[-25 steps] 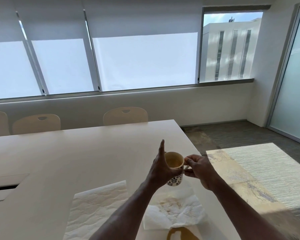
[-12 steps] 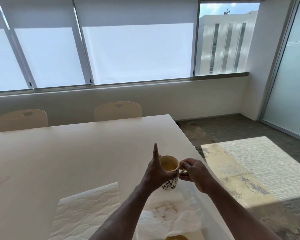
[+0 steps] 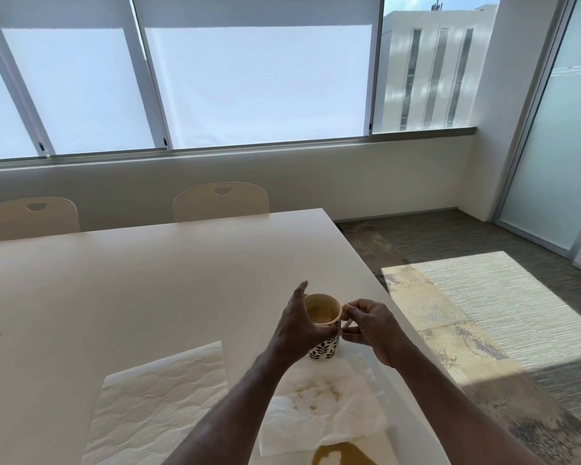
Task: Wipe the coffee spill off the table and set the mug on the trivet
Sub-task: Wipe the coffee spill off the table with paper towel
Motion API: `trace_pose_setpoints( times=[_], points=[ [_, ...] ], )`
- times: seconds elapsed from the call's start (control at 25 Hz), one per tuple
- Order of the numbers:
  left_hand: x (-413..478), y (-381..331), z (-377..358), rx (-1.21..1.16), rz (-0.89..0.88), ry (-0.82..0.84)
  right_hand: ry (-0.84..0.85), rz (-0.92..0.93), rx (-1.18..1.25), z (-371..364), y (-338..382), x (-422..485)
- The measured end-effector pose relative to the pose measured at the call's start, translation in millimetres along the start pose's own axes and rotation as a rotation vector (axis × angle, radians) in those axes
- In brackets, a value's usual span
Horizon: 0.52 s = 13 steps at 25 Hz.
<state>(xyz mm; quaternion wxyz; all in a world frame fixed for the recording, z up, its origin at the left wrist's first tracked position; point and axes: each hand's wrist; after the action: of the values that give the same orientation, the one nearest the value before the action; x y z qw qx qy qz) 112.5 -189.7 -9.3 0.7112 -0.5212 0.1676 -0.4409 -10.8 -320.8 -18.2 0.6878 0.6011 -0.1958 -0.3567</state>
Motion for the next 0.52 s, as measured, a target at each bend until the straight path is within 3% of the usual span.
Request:
trace_pose_setpoints(
  times=[0.08, 0.16, 0.24, 0.28, 0.36, 0.44, 0.52],
  points=[
    [-1.2, -1.9, 2.4, 0.014, -0.002, 0.04, -0.056, -0.026, -0.059, -1.9, 2.3, -5.7],
    [-8.0, -6.0, 6.0, 0.021, 0.005, 0.036, -0.253, 0.014, -0.281, -2.2, 1.5, -16.3],
    [-24.3, -8.5, 9.4, 0.015, 0.003, -0.114, -0.451, 0.18, -0.624, -0.5, -2.1, -36.1],
    [-36.6, -6.6, 11.1, 0.024, -0.036, -0.208, -0.432, 0.298, -0.762, 0.5, -5.4, -48.3],
    [-66.8, 1.4, 15.3, 0.087, -0.166, -0.251, -0.13, 0.471, -0.95, 3.4, -13.6, -71.4],
    [-95.8, 7.5, 23.4, 0.174, -0.187, -0.027, 0.255, 0.458, -1.136, 7.8, -19.9, -88.2],
    [-117.8, 13.2, 32.6, 0.296, -0.082, 0.266, 0.483, 0.348, -1.282, 13.4, -24.0, -96.8]
  ],
)
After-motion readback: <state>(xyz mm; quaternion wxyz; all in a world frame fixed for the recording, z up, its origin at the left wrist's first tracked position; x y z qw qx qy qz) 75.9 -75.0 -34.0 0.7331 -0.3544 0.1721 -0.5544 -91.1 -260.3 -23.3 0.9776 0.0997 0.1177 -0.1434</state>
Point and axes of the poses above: each hand's wrist, its own x-axis towards the middle knuckle, its own z-axis out of the back of the hand, y = z × x, and after that the axes turned 13 degrees about -x, right-handed
